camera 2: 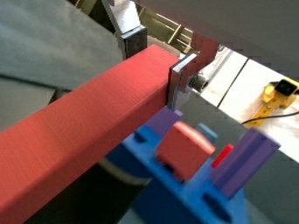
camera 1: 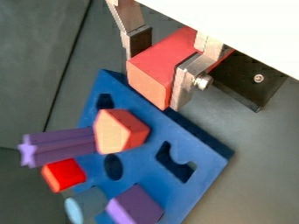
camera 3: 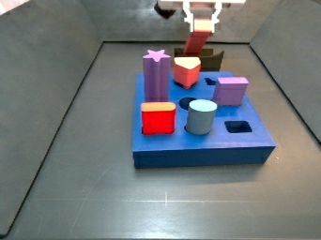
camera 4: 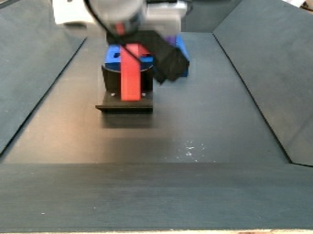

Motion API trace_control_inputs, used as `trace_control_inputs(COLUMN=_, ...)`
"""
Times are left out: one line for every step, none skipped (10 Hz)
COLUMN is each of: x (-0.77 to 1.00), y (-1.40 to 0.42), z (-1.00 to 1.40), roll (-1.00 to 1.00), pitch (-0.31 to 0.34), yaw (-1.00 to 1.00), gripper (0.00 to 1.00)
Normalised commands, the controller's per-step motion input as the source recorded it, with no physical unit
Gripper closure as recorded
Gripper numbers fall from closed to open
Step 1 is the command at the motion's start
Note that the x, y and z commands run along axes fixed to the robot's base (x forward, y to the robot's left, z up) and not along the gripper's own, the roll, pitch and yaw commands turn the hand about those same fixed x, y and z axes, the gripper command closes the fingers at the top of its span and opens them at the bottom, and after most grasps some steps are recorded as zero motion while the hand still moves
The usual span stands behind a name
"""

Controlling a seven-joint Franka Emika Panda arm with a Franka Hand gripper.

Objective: Pick up the rectangle object. Move up. Place the rectangle object on the fixture. Regrasp the rectangle object. Move to above the board. Insert the rectangle object.
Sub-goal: Place the rectangle object on the fixture.

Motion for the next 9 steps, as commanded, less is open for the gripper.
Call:
trace_control_inputs(x=0.1, y=0.07, z=-0.7, roll=-0.09, pitch=-0.022, yaw=-0.04, gripper=1.0)
trace_control_inputs(x=0.09, y=0.05, z=-0.53, roll=-0.09, pitch=-0.033, yaw=-0.04, gripper=1.0)
trace_control_inputs(x=0.06, y=0.07, z=-0.38, roll=-0.06, pitch=-0.047, yaw=-0.04, gripper=1.0)
trace_control_inputs(x=0.06, y=0.09, z=-0.34, roll=-0.06, pitch=-0.058, yaw=-0.04, gripper=1.0)
trace_control_inputs(x=0.06, y=0.1, z=-0.34, roll=-0.06, pitch=-0.058, yaw=-0.03, gripper=1.0)
trace_control_inputs(x=0.06, y=0.09, z=-0.34, roll=-0.06, pitch=-0.058, yaw=-0.03, gripper=1.0)
trace_control_inputs(x=0.06, y=0.1, z=-0.34, roll=-0.06, pitch=-0.059, yaw=-0.03, gripper=1.0)
trace_control_inputs(x=0.06, y=0.09, z=-0.34, roll=-0.06, pitch=-0.059, yaw=-0.02, gripper=1.0)
trace_control_inputs(x=0.06, y=0.09, z=-0.34, roll=-0.06, pitch=-0.059, yaw=-0.02, gripper=1.0)
